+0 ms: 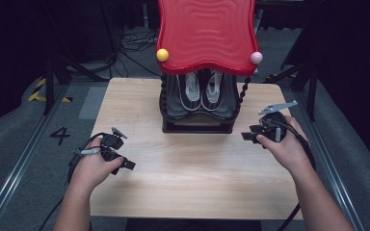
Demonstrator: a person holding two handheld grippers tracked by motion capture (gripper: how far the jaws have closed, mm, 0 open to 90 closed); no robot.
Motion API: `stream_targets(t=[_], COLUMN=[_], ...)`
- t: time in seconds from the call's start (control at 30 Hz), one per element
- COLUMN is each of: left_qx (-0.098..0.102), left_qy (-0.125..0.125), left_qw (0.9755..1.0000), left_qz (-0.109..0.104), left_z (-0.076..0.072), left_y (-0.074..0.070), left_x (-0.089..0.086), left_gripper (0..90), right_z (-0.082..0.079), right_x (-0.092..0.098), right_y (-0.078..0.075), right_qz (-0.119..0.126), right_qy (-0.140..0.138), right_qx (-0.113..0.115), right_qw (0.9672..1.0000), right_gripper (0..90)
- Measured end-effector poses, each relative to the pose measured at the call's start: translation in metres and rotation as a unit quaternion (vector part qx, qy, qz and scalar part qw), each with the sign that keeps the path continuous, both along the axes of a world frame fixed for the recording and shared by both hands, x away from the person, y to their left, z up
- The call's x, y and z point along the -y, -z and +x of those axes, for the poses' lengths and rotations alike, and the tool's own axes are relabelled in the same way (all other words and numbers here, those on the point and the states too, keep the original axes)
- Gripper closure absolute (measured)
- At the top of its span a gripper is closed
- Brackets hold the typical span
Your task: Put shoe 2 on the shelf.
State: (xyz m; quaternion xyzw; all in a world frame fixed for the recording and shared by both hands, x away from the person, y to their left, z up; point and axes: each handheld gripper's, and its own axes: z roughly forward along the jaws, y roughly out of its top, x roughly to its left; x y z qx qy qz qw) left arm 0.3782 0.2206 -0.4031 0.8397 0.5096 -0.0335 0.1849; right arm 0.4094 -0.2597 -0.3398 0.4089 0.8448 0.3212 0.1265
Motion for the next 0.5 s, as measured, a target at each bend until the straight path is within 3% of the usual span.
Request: stream_targets(t=[0.2,0.37,0.5], left_qx=[-0.006,-0.003,0.002], left_qy=[0.001,-0.004,-0.006], left_qw=[1.0,1.0,1.0], left_qz=[0.0,-0.005,-0.007], left_z=[0.0,0.0,0.001], left_y=[0.002,0.003,0.005], left_x=[0.0,-0.003,-0.007], left_gripper=[41.0,40.1,39.3], right_z=[-0.009,-0.015,-0.016], right_x=[0.025,0.045,0.061], right_y=[0.011,0.029,0.047], right_qz=[-0.02,0.004,0.001], right_qy=[0.013,0.018,0.025], right_qx=[-0.029,-0.048,-0.066], right_qw=[0.9993,0.9987,0.9975], right_gripper=[48.7,45.4,44.4])
